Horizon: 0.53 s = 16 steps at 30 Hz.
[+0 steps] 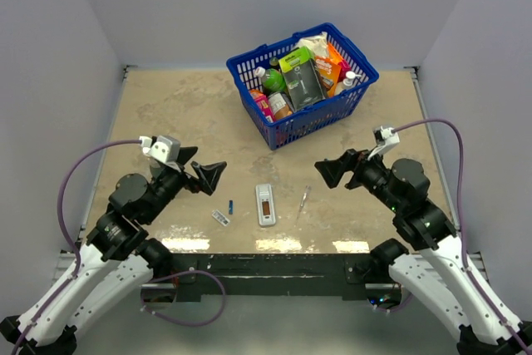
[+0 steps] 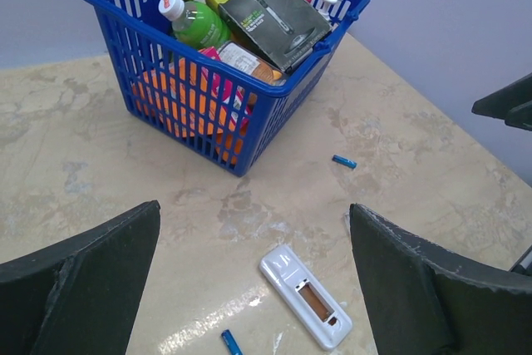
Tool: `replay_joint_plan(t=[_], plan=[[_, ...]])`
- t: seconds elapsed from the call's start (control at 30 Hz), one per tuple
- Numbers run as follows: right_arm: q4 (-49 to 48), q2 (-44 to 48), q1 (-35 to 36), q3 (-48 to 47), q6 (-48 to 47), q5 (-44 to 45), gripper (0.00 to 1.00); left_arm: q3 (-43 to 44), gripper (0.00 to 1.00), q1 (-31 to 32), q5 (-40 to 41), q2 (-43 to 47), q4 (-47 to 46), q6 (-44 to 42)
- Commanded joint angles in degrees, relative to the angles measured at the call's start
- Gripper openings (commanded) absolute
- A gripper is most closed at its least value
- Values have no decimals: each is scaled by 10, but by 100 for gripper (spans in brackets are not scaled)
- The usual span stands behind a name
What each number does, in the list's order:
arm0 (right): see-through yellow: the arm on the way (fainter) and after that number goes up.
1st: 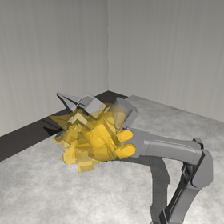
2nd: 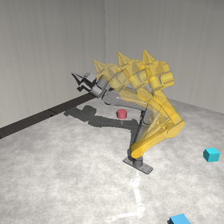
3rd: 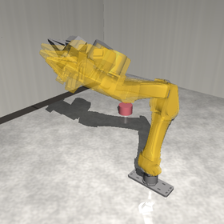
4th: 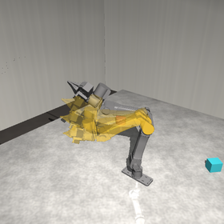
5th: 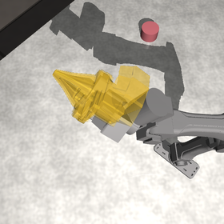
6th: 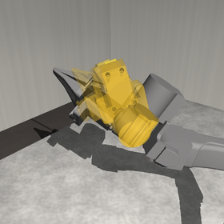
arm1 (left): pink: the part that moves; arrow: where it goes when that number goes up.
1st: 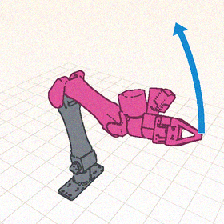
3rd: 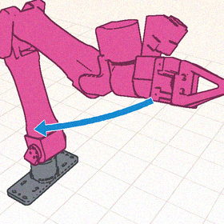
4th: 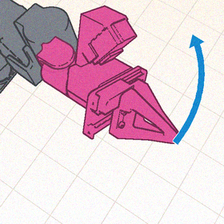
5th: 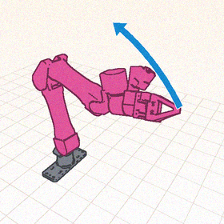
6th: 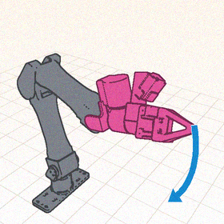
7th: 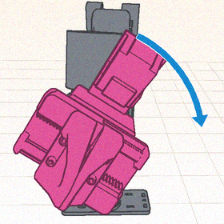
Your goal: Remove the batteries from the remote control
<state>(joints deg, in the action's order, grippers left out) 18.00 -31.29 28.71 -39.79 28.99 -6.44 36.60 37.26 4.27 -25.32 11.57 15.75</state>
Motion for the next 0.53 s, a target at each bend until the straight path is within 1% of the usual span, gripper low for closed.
replay_joint_plan(t=[0.0,0.5], plan=[[-17,22,-1,1,-24,27,98,-3,100,0,1,-7,-25,-10],[-26,8,-1,7,-23,20,98,-3,100,0,-3,-3,-28,-10]])
